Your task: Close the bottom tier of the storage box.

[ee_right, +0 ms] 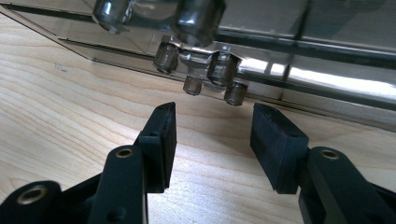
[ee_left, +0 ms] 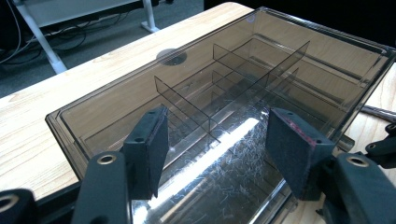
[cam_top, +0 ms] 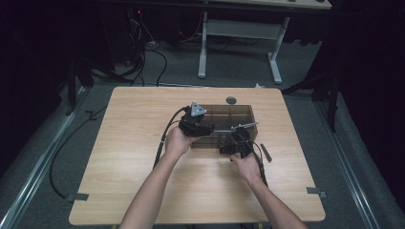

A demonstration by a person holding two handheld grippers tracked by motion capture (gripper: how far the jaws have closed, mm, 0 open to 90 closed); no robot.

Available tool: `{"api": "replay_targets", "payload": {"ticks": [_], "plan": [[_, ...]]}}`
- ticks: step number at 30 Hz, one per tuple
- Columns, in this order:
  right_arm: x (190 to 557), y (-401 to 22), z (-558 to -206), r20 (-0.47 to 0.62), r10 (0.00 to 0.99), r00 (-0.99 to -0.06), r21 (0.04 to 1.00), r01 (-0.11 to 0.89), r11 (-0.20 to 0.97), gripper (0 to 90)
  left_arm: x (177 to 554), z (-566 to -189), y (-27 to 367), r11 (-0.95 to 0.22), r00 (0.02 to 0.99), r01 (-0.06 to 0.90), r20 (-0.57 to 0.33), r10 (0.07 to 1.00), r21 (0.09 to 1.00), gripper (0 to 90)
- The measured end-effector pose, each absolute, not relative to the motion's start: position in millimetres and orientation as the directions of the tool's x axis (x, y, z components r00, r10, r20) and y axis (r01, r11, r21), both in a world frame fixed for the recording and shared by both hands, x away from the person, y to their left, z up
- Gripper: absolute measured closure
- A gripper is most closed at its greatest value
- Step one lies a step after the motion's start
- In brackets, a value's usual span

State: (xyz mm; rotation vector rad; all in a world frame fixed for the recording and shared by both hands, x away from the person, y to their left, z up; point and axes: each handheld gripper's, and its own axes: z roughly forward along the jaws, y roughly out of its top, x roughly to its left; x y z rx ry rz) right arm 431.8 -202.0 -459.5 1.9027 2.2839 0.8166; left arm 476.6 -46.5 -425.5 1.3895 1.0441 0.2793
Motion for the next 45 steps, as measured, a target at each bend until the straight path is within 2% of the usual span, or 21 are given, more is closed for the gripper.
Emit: {"api": "replay_targets", "payload": {"ticks": [22,32,45], "plan": [[444,-195,-471,0.359,0.921,-0.148,0.378,0.926,0.001,49.6,477,-424,-47,0.220,0.541,0.407,-0.428,0.724,0.886,39.9],[443,-190,-470,0.313,0.941,-0.128,0.384,0.924,-0.002,54.8,476,-424,-48,0.223,0.537,0.407,-0.429,0.726,0.886,39.9],[442,-181,-467,0.258,0.963,-0.083,0.379,0.925,-0.022,55.7,476,-424,-49,0.222,0.526,0.406,-0.425,0.736,0.887,40.1]]}}
